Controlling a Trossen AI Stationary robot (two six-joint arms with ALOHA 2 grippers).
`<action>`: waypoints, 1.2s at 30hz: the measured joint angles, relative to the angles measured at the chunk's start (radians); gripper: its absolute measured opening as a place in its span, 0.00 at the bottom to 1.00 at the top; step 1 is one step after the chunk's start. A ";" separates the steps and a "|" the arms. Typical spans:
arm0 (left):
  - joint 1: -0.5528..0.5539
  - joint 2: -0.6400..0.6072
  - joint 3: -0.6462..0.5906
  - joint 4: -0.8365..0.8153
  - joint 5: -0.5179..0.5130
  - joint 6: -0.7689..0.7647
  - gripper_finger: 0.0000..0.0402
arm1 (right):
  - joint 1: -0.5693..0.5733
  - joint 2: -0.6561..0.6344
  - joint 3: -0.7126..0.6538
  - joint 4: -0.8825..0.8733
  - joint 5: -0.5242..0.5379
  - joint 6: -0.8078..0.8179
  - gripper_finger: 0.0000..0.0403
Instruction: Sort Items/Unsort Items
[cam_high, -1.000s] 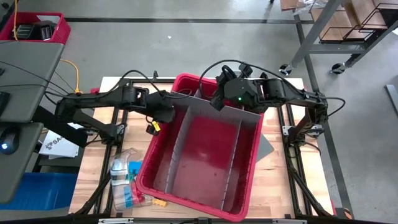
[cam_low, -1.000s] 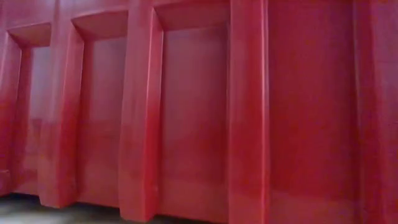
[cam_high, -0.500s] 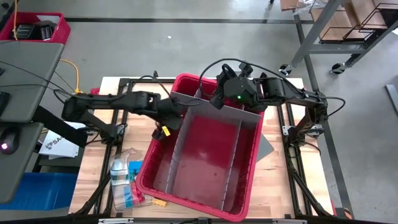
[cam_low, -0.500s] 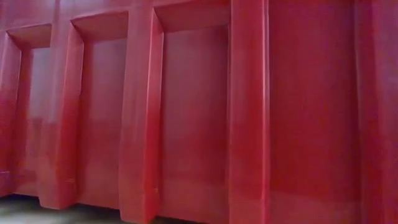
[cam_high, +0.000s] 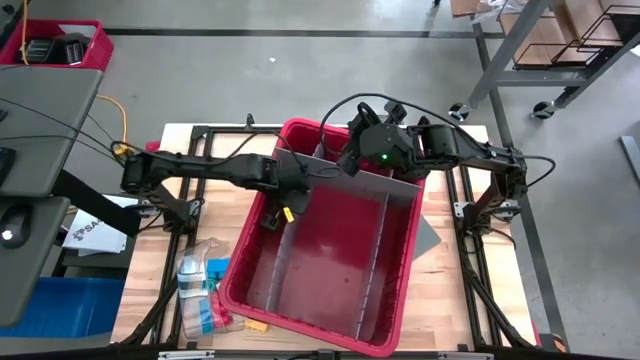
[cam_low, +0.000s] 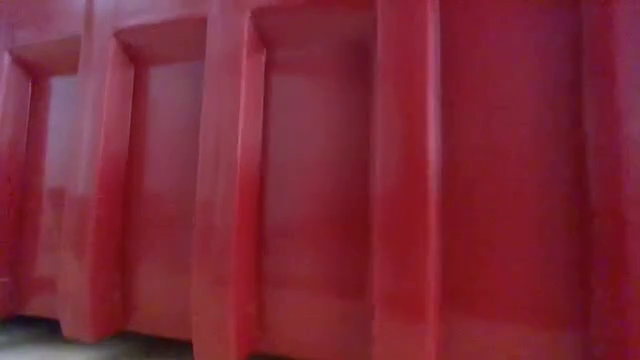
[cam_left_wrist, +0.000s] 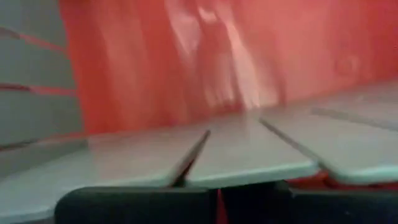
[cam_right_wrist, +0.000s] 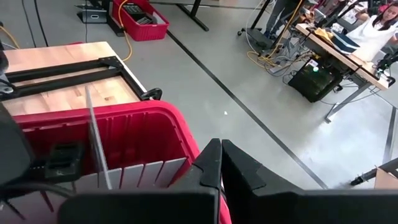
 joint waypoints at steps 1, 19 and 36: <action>0.000 -0.005 0.000 0.026 0.011 0.000 0.00 | 0.000 0.000 0.000 0.000 0.000 0.000 0.00; 0.033 -0.108 0.014 -0.009 0.026 -0.027 0.00 | -0.021 0.000 0.000 -0.021 -0.104 0.073 0.00; 0.216 -0.434 0.016 0.215 -0.067 -0.154 0.00 | -0.020 -0.006 -0.223 -0.357 -0.136 0.687 0.00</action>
